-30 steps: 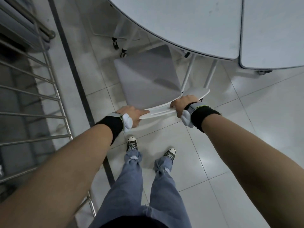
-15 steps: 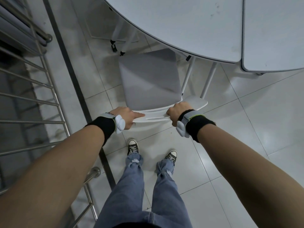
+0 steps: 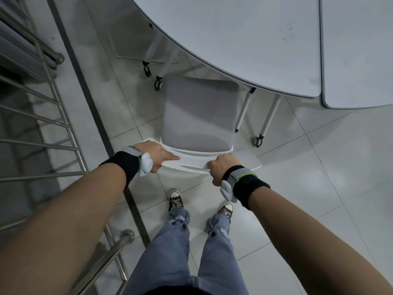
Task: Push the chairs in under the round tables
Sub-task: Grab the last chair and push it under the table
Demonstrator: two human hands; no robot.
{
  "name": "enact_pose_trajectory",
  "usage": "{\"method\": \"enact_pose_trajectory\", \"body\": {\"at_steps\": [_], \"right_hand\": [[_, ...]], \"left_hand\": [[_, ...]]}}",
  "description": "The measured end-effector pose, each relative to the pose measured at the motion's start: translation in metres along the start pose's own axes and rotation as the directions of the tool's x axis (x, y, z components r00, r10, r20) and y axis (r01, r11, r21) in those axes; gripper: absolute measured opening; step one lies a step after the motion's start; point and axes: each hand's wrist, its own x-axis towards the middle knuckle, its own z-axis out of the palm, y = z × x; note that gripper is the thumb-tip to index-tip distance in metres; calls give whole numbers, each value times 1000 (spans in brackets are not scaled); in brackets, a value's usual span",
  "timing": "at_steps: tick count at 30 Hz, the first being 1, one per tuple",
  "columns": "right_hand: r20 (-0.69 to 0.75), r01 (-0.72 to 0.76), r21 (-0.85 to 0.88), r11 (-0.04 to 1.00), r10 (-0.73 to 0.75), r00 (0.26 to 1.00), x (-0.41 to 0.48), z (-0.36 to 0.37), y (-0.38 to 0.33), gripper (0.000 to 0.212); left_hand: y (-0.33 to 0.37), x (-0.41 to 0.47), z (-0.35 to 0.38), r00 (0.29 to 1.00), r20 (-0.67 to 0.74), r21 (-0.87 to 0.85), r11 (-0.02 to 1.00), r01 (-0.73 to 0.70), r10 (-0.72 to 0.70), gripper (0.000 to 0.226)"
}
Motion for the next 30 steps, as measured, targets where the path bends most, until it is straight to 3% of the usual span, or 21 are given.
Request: {"method": "enact_pose_trajectory", "body": {"at_steps": [8,14,20,26,30], "right_hand": [[1,-65,92,994,65,998,28,-34,-3,25],[-45,-15,103,995,20,999,48,-54,4,26],[-78,2,151,989,10,997,78,-91,20,14],[-109,10,207,978,13,994,114,-124,39,14],[-157,4,253,967,37,987,133,-134,51,26]], "left_hand": [[-53,17,-29,999,-16,38,998,-41,41,72],[-84,30,-47,998,-29,42,998,-52,53,69],[-125,48,-84,999,-27,42,999,-18,20,72],[-173,77,-117,998,6,108,993,-57,57,73],[-196,93,-135,997,32,141,987,-81,77,76]]}}
